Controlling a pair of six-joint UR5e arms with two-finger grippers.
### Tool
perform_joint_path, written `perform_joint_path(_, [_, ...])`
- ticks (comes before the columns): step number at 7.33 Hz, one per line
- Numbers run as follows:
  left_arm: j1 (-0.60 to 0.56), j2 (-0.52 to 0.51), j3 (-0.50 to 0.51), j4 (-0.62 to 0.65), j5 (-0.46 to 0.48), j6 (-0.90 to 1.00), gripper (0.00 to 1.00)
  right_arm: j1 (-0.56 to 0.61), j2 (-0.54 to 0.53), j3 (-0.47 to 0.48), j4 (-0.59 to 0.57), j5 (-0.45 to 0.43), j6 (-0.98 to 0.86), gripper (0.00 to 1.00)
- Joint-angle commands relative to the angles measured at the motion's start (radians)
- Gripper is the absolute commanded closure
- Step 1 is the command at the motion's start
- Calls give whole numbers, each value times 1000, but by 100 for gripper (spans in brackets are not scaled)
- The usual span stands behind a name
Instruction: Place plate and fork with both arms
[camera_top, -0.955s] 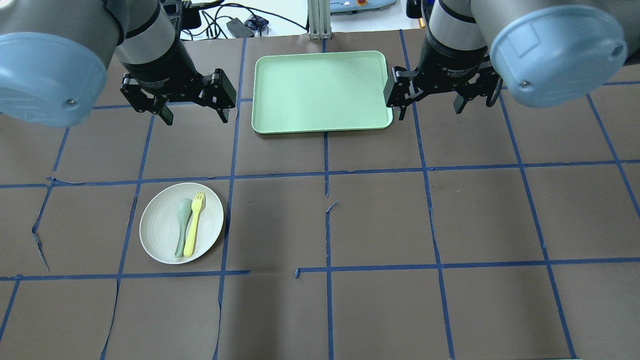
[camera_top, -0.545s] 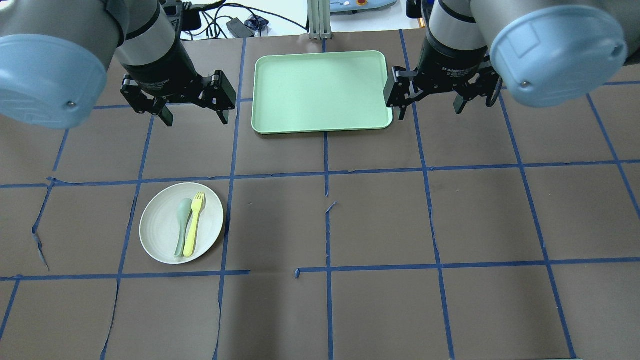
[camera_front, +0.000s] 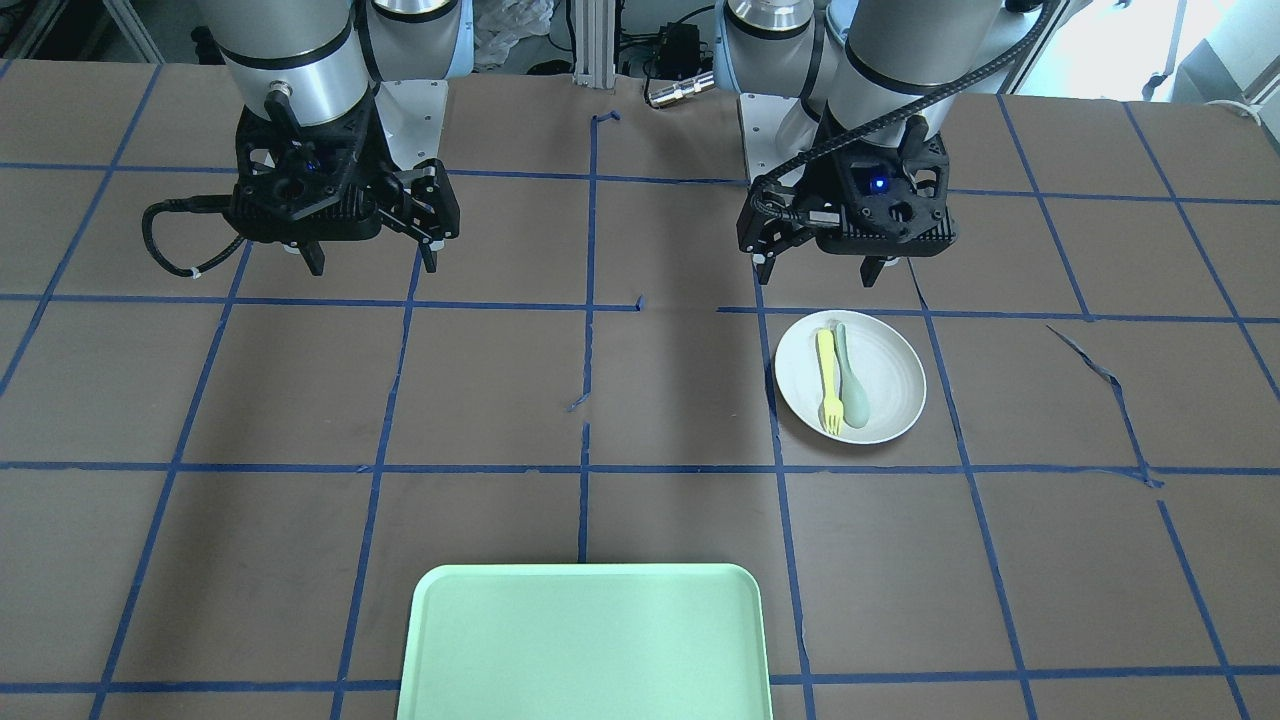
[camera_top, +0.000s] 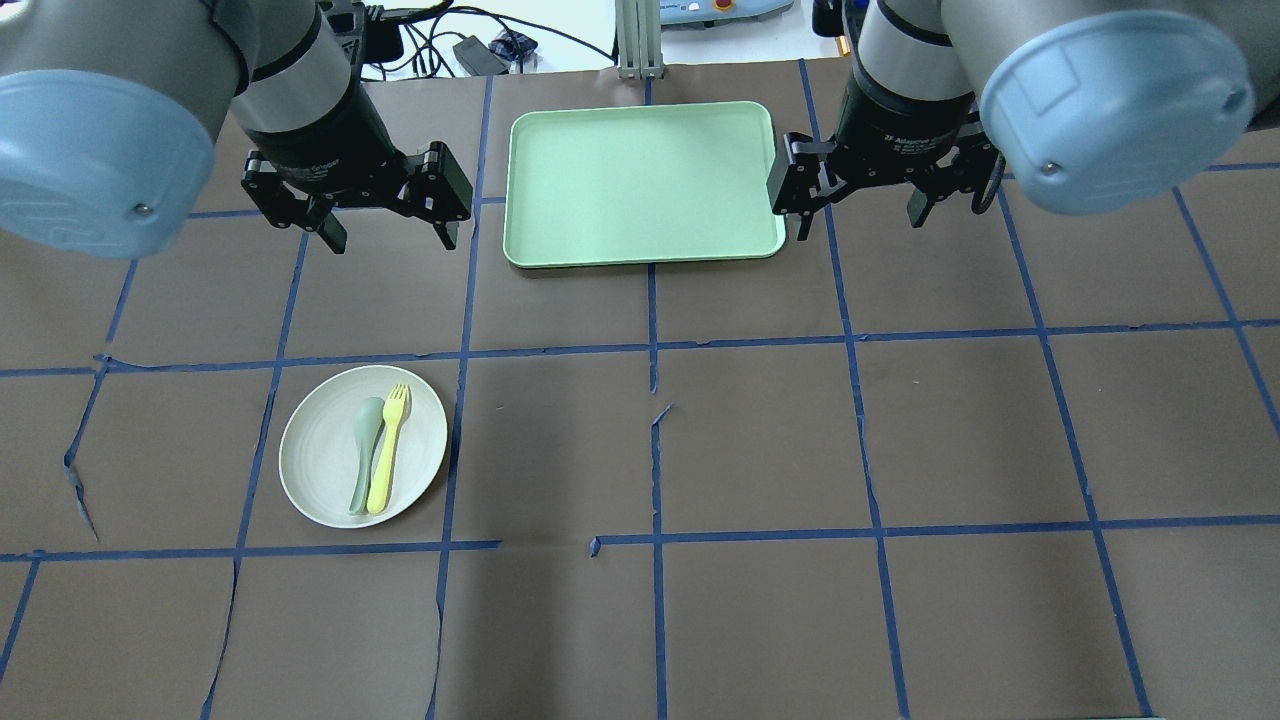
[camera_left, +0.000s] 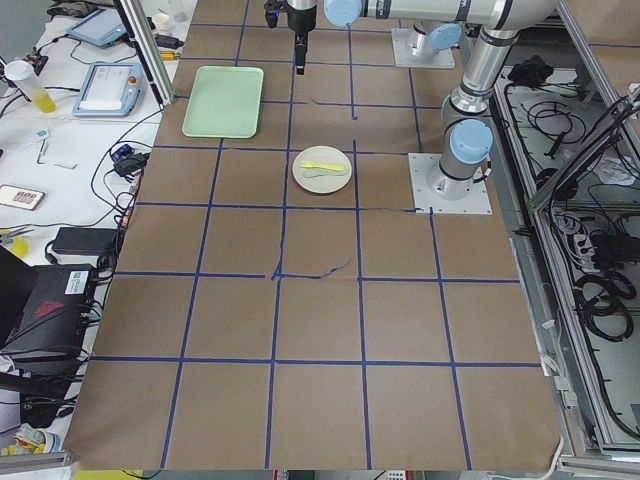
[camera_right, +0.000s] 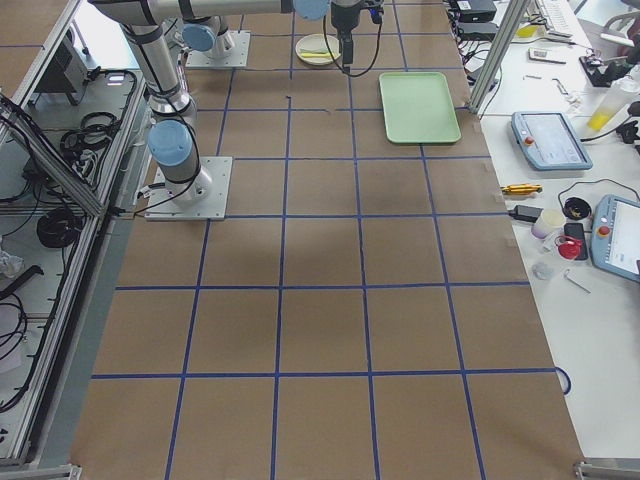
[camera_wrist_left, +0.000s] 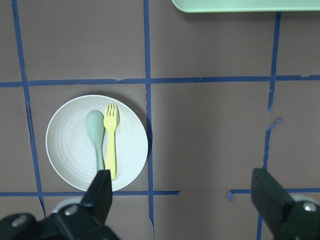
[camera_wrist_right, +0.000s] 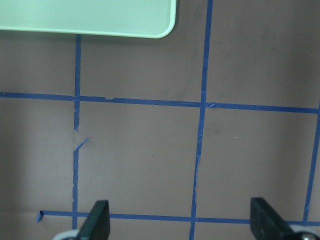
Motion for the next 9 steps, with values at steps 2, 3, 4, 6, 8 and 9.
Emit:
perform_joint_path(2, [0,-2,-2,0,0,2,0,0,0,2,-1,3,-1,0])
perform_joint_path(3, [0,-2,-2,0,0,2,0,0,0,-1,4,3,-1,0])
perform_joint_path(4, [0,0,-2,0,0,2,0,-3,0,-9,5,-4,-3,0])
perform_joint_path(6, [0,1,-2,-1,0,2,0,-3,2,-13,5,-4,0,0])
perform_joint_path(8, [0,-3,-4,-1,0,3,0,-3,2,-12,5,-4,0,0])
perform_joint_path(9, [18,-12,-16,-1,6,12,0,-3,2,-10,5,-4,-1,0])
